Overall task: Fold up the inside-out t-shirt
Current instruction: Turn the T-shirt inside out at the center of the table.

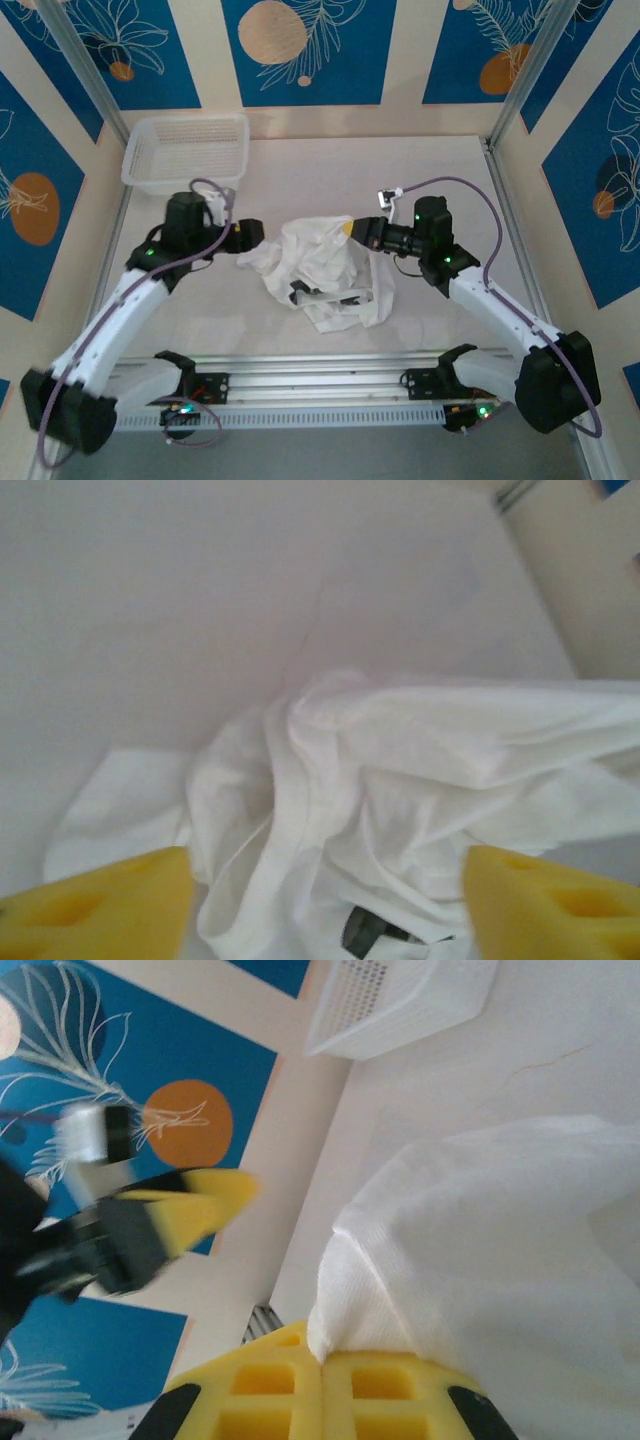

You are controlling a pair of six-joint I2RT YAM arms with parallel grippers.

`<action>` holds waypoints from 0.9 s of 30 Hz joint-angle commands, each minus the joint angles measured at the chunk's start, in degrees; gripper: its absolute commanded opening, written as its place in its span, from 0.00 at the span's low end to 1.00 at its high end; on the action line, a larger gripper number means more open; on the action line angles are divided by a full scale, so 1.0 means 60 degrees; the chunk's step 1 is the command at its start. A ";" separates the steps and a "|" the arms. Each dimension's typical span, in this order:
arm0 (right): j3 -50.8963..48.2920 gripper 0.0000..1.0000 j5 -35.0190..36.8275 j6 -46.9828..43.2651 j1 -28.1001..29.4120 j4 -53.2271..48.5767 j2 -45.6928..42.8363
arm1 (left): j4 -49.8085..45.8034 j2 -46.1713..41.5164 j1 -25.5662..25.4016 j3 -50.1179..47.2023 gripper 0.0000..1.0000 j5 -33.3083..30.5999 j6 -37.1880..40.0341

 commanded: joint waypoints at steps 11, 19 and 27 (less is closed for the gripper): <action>0.0857 0.00 -0.0430 -0.0139 0.0090 -0.0960 0.0106 | 0.2042 0.2877 -0.3349 0.0231 0.48 0.0430 0.0599; 0.1065 0.00 -0.0085 -0.0158 0.0196 -0.1450 0.0131 | 0.2847 0.4647 -0.3437 0.0667 0.30 0.0160 0.0582; -0.1005 0.00 0.0053 -0.0250 -0.1161 -0.1818 0.0061 | 0.3351 0.2460 -0.1312 0.0170 0.00 0.1767 -0.1389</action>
